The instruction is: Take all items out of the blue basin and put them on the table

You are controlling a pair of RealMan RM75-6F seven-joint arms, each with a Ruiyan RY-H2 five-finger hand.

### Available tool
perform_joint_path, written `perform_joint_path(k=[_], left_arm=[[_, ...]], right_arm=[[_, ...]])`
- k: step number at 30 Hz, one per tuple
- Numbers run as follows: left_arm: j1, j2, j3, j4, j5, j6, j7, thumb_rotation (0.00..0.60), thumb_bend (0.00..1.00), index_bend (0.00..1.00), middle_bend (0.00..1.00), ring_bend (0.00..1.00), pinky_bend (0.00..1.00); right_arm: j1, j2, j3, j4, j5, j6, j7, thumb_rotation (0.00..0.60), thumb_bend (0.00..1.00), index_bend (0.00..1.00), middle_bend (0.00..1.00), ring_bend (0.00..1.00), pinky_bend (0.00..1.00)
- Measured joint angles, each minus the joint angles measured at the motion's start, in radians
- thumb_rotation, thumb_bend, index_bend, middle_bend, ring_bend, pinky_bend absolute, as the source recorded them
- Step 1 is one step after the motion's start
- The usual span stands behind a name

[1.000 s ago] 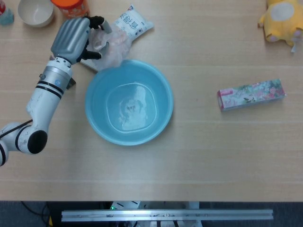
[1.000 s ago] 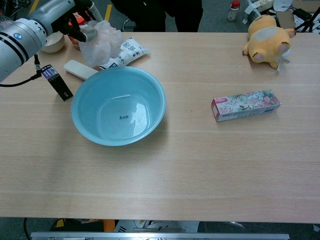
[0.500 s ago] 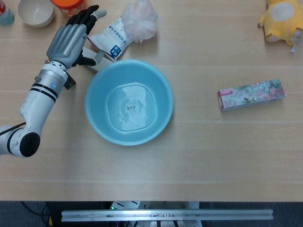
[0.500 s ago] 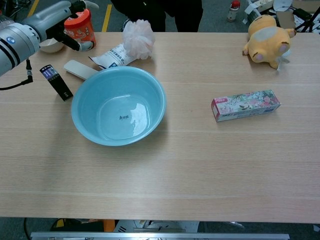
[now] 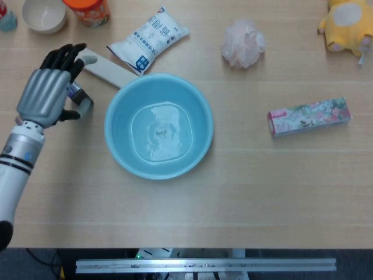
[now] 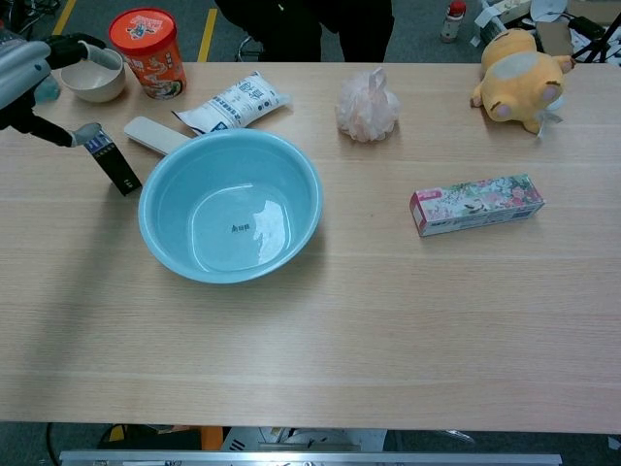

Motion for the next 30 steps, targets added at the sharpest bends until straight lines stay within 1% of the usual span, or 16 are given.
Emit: perform_joint_path(k=[4, 7, 15, 19, 23, 30], left_arm=[[0.081, 0.058, 0.036, -0.056, 0.006, 0.085, 0.019, 0.6, 0.34, 0.21, 0.1, 0.0, 0.09], [0.143, 0.081, 0.061, -0.081, 0.015, 0.154, 0.026, 0.6, 0.34, 0.21, 0.1, 0.0, 0.09], [0.303, 0.11, 0.113, -0.118, 0.067, 0.33, 0.01, 0.6, 0.34, 0.23, 0.12, 0.03, 0.09], [0.378, 0.117, 0.138, -0.128, 0.116, 0.41, 0.003, 0.6, 0.34, 0.23, 0.13, 0.03, 0.09], [0.422, 0.124, 0.148, -0.138, 0.147, 0.443, -0.016, 0.6, 0.34, 0.23, 0.13, 0.03, 0.09], [0.451, 0.14, 0.145, -0.14, 0.178, 0.447, -0.028, 0.6, 0.34, 0.23, 0.13, 0.03, 0.09]], right_arm=[[-0.002, -0.029, -0.005, 0.016, -0.005, 0.005, -0.038, 0.6, 0.03, 0.02, 0.23, 0.1, 0.26], [-0.009, -0.054, -0.007, 0.025, 0.001, 0.014, -0.062, 0.6, 0.05, 0.02, 0.23, 0.11, 0.26], [-0.032, -0.068, -0.01, 0.02, -0.013, 0.07, -0.077, 0.6, 0.05, 0.03, 0.23, 0.12, 0.26], [-0.047, -0.065, -0.01, 0.008, -0.025, 0.097, -0.083, 0.6, 0.05, 0.03, 0.24, 0.12, 0.26], [-0.054, -0.064, -0.013, 0.003, -0.034, 0.106, -0.077, 0.6, 0.05, 0.03, 0.24, 0.12, 0.26], [-0.064, -0.054, -0.015, -0.01, -0.045, 0.126, -0.081, 0.6, 0.05, 0.03, 0.24, 0.12, 0.26]])
